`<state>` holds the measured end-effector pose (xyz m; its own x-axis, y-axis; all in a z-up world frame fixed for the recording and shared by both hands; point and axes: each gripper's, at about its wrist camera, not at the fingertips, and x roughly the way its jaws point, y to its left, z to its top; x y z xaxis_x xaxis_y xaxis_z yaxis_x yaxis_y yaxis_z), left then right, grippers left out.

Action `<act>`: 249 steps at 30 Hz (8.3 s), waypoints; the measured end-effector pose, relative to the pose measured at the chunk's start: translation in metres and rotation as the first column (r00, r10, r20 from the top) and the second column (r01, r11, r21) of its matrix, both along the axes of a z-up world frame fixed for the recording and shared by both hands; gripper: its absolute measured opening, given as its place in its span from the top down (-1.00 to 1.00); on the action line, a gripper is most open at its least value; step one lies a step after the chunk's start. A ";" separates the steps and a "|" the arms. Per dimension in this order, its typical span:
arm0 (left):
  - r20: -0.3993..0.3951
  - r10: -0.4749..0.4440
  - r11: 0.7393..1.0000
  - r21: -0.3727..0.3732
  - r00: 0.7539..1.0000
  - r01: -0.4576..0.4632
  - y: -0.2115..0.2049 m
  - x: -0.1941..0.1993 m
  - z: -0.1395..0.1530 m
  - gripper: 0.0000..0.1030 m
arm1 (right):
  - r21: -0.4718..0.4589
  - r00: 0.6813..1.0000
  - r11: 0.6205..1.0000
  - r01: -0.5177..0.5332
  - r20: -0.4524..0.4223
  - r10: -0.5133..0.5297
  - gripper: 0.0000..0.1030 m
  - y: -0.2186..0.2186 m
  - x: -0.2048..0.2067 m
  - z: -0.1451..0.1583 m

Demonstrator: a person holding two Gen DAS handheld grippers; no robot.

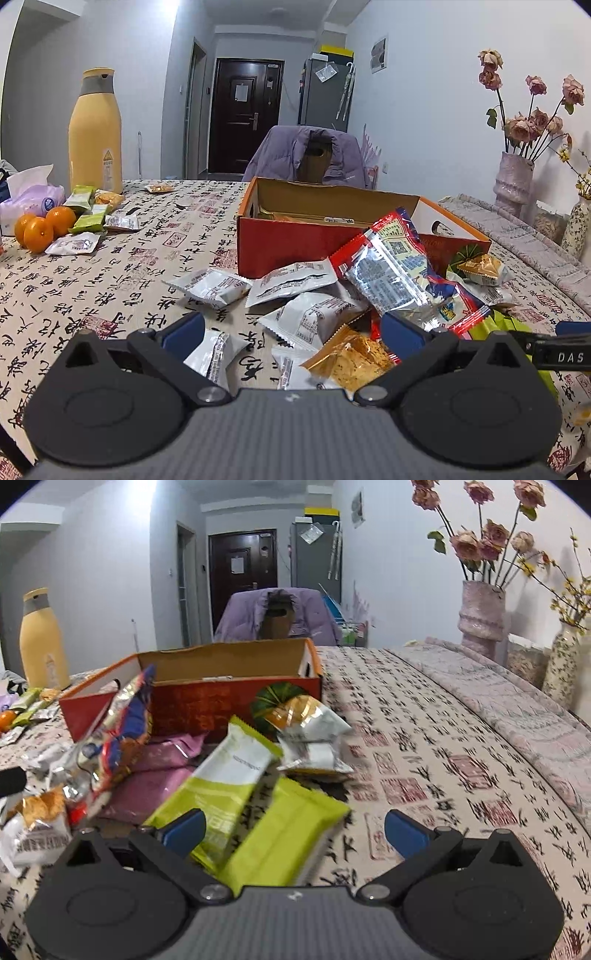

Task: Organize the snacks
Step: 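Move both grippers back to the snack pile and grasp a lime-green bar with the right gripper, then grasp the white cake packet with the left gripper while the right holds the green bar, then carry both packets over the box and release them inside, then return both grippers to the snack pile and grasp another lime-green bar with the right gripper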

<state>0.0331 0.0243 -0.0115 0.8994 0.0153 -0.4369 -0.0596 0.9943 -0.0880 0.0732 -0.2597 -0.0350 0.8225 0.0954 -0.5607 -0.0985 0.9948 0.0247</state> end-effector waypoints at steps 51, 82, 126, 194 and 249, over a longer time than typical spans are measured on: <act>-0.170 -0.008 1.000 0.026 0.985 0.013 -0.018 0.004 -0.016 -1.00 | 0.091 0.988 0.988 -0.122 0.101 0.113 0.33 -0.029 -0.032 -0.001; -0.083 -0.042 0.991 0.123 0.996 0.052 -0.043 -0.004 -0.006 -0.19 | 0.105 0.984 0.985 -0.139 0.126 0.126 0.33 -0.029 -0.039 0.004; 0.034 0.021 0.999 0.050 0.999 -0.022 -0.006 0.197 0.085 -0.19 | 0.057 0.963 0.983 -0.173 0.220 0.157 0.33 0.046 0.175 0.098; 0.132 0.039 0.998 -0.048 0.990 -0.033 0.008 0.129 0.102 -1.00 | 0.020 0.963 0.988 -0.154 0.229 0.146 -1.00 0.043 0.109 0.097; -0.064 -0.008 0.999 -0.038 0.998 0.006 0.023 0.017 -0.001 -1.00 | 0.191 0.992 0.979 -0.064 -0.094 0.083 -0.16 0.015 0.060 -0.002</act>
